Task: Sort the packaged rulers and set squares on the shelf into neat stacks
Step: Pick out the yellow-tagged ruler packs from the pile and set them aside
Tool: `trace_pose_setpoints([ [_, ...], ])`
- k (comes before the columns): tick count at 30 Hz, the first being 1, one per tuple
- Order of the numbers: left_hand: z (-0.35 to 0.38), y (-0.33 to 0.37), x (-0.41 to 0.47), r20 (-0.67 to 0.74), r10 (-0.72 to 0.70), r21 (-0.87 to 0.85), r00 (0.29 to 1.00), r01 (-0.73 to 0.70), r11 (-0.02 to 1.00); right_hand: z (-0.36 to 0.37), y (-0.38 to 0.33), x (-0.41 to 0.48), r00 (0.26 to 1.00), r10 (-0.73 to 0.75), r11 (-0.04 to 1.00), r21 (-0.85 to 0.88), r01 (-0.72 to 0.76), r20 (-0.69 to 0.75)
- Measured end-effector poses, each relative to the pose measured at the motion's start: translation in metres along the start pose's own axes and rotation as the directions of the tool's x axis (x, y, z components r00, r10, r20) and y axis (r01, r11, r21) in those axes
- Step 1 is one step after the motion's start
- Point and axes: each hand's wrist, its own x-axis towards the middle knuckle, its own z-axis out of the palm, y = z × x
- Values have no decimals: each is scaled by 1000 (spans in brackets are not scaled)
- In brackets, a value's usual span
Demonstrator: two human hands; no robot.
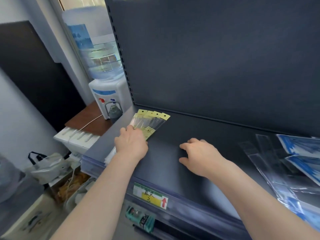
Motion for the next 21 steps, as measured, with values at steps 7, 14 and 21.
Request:
trace_pose_setpoints([
  [7,1,72,-18,7,310,-110,951,-307,945,0,29,-37,985,43,997,63,-32,-169],
  [14,9,187,-65,42,624,-254,781,-595,762,0,114,-123,905,329,944,57,-326,-269],
  [21,14,296,-128,-33,833,-311,553,-797,517,4,200,-214,778,545,831,79,-551,-313],
])
